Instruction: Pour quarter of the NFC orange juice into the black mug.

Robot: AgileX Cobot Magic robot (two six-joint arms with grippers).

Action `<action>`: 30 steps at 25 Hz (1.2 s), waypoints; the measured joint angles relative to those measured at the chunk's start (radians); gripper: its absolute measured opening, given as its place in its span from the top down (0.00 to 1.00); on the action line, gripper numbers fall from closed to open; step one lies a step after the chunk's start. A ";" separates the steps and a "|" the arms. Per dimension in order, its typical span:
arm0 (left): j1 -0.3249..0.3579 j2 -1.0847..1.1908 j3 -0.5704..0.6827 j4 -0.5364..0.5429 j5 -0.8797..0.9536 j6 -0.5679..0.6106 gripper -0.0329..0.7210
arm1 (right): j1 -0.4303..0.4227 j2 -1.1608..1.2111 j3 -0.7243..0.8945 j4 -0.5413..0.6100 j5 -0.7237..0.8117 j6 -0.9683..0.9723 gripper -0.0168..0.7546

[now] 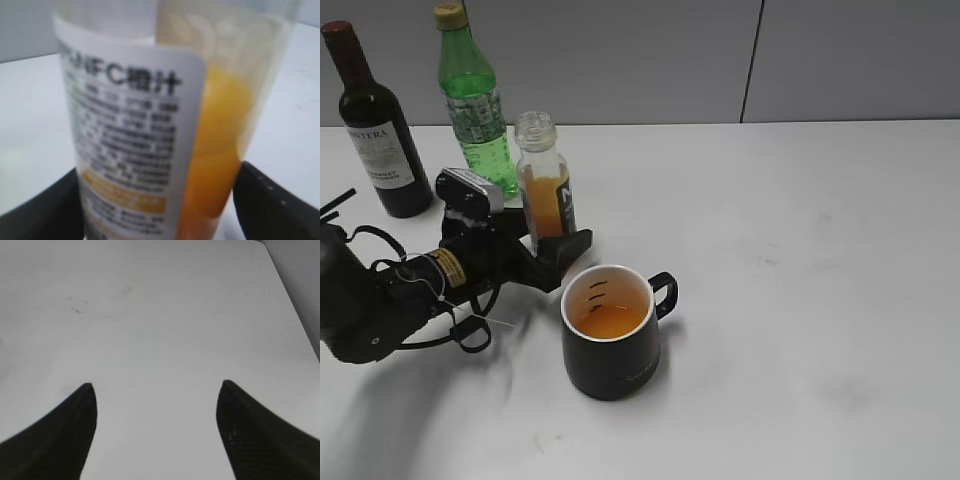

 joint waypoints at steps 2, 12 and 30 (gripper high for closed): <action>0.000 -0.024 0.038 -0.025 -0.001 0.000 0.10 | 0.000 0.000 0.000 0.000 0.000 0.000 0.24; 0.000 -0.165 0.277 -0.117 -0.004 0.000 0.10 | 0.000 0.000 0.000 0.000 0.000 0.000 0.24; 0.003 -0.950 0.338 -0.234 1.081 -0.008 0.11 | 0.000 0.000 0.000 0.000 0.000 0.000 0.24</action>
